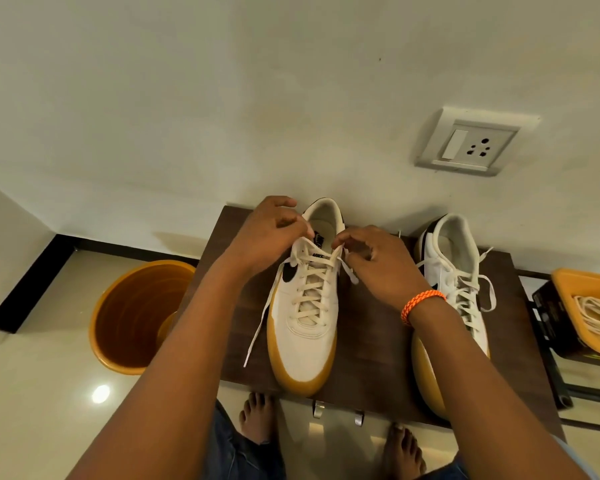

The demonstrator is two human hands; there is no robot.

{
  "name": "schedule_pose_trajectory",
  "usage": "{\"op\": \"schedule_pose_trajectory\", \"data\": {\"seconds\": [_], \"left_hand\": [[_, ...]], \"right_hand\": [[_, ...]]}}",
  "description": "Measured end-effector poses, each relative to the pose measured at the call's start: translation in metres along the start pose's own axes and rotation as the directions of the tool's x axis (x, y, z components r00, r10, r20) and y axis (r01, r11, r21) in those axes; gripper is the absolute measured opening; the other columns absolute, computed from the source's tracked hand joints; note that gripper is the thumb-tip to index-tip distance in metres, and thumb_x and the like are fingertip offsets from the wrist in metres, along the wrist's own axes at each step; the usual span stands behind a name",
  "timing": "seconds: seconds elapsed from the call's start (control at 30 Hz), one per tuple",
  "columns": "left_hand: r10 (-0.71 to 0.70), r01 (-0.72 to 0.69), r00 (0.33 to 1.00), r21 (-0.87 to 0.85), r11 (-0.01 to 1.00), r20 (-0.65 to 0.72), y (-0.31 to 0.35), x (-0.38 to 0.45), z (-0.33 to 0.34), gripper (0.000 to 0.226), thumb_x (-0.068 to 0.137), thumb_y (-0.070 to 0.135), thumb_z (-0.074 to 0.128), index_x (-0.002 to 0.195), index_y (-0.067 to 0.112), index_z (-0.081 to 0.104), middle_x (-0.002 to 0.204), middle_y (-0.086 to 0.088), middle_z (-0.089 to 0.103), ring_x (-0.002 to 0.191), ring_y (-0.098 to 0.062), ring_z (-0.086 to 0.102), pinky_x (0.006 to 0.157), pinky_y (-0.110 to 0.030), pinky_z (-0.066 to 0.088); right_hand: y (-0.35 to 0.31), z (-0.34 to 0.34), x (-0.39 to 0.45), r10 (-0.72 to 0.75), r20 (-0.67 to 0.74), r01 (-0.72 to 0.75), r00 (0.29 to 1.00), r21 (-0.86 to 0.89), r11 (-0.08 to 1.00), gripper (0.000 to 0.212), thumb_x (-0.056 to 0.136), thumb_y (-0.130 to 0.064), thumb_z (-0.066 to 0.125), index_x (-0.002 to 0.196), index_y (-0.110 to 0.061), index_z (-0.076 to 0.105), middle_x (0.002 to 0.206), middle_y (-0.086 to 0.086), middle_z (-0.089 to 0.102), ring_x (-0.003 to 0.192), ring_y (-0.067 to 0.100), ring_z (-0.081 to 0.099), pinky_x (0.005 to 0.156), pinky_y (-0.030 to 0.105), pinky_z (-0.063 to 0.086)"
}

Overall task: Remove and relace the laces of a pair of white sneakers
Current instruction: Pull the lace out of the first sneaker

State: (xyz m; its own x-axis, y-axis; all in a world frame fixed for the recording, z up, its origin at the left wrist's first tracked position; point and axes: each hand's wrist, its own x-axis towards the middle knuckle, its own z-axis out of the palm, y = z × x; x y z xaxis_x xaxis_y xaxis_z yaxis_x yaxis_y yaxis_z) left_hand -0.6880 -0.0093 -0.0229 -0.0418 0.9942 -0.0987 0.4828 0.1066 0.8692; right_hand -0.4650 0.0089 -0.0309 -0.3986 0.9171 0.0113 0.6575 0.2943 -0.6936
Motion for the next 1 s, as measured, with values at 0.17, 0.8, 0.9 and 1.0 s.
{"op": "schedule_pose_trajectory", "data": {"seconds": [0.17,0.8,0.9,1.0], "left_hand": [[0.040,-0.091,0.987,0.327,0.941,0.159,0.005,0.000,0.027,0.003,0.092,0.042,0.075,0.090,0.043,0.074,0.167,0.016,0.023,0.152,-0.026,0.023,0.119,-0.058,0.027],[0.034,-0.080,0.987,0.295,0.952,0.158,-0.001,0.003,0.024,0.024,0.090,0.062,0.063,0.099,0.043,0.075,0.161,0.016,0.033,0.148,-0.022,0.031,0.117,-0.056,0.031],[0.050,-0.097,0.984,0.284,0.954,0.169,0.004,0.001,0.030,0.015,0.096,0.046,0.071,0.096,0.032,0.078,0.168,0.017,0.020,0.154,-0.025,0.018,0.121,-0.058,0.025],[0.083,-0.118,0.982,0.215,0.969,0.169,0.001,0.003,0.028,0.013,0.095,0.037,0.074,0.085,0.032,0.079,0.165,0.023,0.022,0.152,-0.022,0.022,0.120,-0.057,0.029]], "right_hand": [[0.000,-0.002,-0.002,0.019,0.024,-0.020,1.000,0.037,0.999,0.025,0.092,-0.014,0.065,0.108,-0.031,0.073,0.111,0.000,0.065,0.093,0.015,0.067,0.090,0.039,0.058],[0.002,-0.001,-0.002,-0.027,-0.012,0.027,1.000,-0.034,0.999,0.033,0.094,-0.002,0.055,0.108,-0.025,0.074,0.105,-0.001,0.064,0.098,0.019,0.062,0.090,0.039,0.054],[0.004,0.000,-0.002,-0.027,-0.008,0.027,1.000,-0.037,0.999,0.032,0.094,-0.004,0.056,0.108,-0.027,0.073,0.105,-0.002,0.063,0.098,0.018,0.063,0.089,0.041,0.055],[0.006,0.000,-0.001,-0.035,-0.009,0.035,0.999,-0.035,0.999,0.033,0.094,-0.005,0.056,0.109,-0.029,0.073,0.107,-0.002,0.064,0.099,0.019,0.064,0.089,0.044,0.056]]}}
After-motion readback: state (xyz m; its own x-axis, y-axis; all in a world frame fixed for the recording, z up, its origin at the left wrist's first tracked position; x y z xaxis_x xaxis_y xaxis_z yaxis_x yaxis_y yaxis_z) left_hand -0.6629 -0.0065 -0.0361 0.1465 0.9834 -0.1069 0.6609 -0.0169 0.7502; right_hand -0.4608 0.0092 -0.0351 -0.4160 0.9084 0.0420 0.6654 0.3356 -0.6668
